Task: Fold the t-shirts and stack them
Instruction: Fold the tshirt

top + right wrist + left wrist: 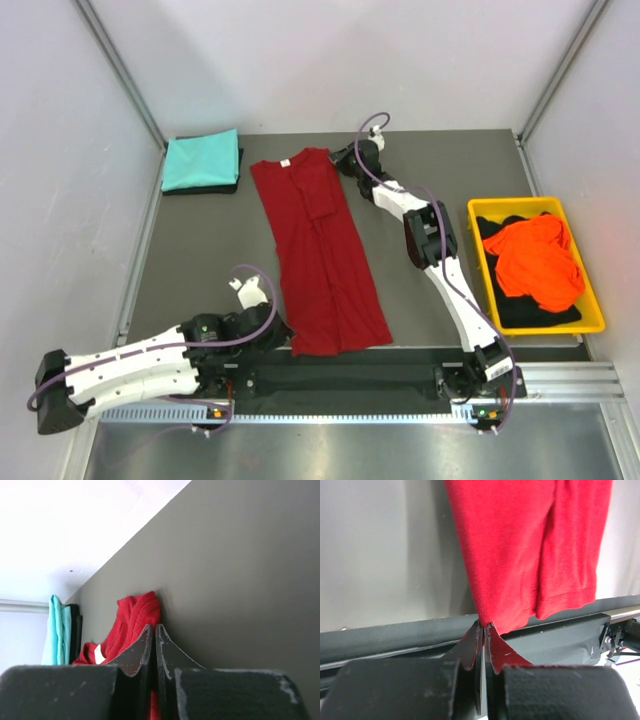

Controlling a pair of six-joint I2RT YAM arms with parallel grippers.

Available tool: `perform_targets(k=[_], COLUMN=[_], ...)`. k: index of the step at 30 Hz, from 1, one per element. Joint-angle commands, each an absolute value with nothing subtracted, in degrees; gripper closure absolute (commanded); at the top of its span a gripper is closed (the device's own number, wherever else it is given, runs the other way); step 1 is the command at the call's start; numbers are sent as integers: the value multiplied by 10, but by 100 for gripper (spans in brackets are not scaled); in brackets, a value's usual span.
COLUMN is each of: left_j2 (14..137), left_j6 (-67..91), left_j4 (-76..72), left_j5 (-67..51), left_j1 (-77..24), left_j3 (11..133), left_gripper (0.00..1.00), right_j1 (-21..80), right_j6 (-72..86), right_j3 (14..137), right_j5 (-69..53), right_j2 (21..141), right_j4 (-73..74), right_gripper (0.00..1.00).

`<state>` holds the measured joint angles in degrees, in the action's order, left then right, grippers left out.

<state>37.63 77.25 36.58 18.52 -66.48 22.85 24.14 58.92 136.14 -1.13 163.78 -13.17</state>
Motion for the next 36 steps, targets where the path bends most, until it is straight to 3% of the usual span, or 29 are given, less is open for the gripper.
perform_targets(k=[1,20,33,35,36], left_j2=[387,556,562,567,572], left_j6=[753,711,665,655,651], left_j4=[302,281,248,246,245], left_j5=[192,208,163,147,129], left_j1=[-666,-664,-596,-574,-565], left_j3=[236,319,323,321,321], left_gripper=[100,100,100,99,96], right_j1=[234,142,117,116,116], right_j6=[573,570,570,563,559], right_j3=[1342,1093,1153,1148,1144], right_j5=[16,41,3,-13,-21], right_j2=[1623,1483,1524,1518,1512], right_j4=[-186,-284,-244,-231,-227], right_gripper=[100,100,100,97,90])
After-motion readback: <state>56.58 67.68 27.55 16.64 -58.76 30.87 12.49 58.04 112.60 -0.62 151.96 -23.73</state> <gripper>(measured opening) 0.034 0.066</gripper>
